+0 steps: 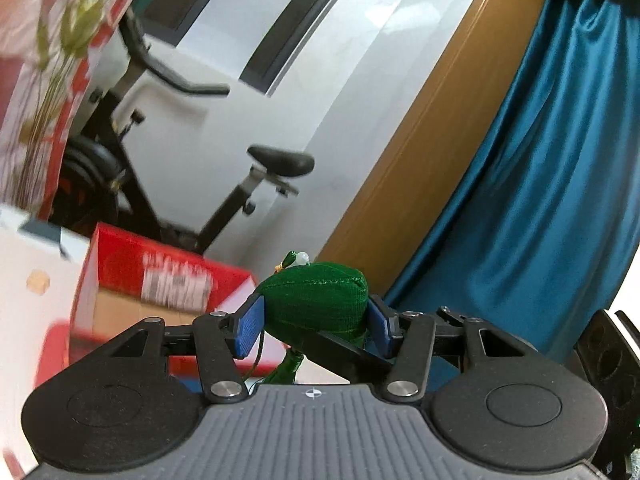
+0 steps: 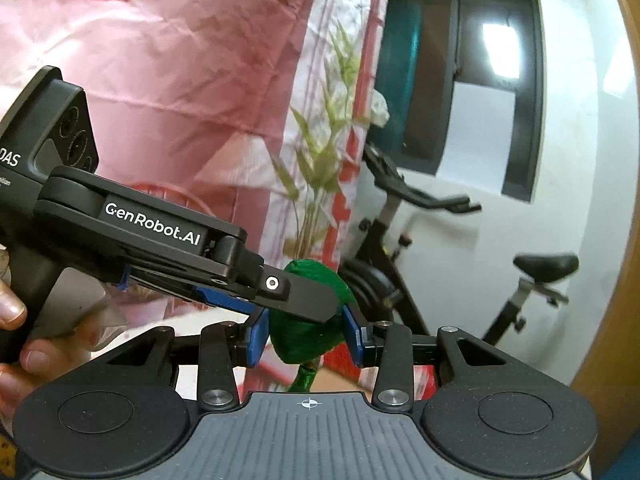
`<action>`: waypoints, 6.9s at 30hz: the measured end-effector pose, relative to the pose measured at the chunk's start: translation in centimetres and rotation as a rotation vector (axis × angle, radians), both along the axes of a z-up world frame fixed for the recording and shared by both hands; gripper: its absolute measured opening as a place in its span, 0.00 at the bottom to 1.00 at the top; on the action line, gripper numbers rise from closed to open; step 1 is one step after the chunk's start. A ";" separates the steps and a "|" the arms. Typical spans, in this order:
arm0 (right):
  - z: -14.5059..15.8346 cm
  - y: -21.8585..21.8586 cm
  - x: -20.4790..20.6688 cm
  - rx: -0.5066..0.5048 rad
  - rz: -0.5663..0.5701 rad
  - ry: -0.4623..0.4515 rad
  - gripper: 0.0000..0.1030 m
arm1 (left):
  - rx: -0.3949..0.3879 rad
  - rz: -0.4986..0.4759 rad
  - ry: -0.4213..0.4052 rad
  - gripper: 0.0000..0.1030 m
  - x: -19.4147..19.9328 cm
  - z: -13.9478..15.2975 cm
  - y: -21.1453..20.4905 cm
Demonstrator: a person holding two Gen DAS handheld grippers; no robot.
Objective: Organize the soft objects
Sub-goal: 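Lift the green pouch with the left gripper and drop it into the red box, then move the left tool back to the pile toward the black glove, then grasp the black glove with the left gripper, then carry the black glove with the left gripper and release it into the red box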
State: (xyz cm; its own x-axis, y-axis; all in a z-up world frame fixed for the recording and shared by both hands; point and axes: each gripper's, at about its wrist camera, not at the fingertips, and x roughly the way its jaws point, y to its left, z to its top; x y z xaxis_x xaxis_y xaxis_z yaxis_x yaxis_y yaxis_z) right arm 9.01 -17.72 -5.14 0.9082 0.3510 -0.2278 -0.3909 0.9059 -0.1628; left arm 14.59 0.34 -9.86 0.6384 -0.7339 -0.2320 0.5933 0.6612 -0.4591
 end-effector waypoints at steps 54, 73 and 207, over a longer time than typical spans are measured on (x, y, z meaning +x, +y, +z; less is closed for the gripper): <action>-14.7 -6.7 24.3 0.151 -0.268 0.483 0.46 | 0.305 0.105 0.305 0.65 21.9 -10.6 -4.7; -10.7 -7.4 12.5 0.269 -0.327 0.334 0.55 | 0.418 0.256 0.101 0.73 11.3 -6.0 1.6; -12.8 -3.4 0.1 0.271 -0.025 0.395 0.08 | 0.281 0.237 0.003 0.11 -2.3 -9.4 5.4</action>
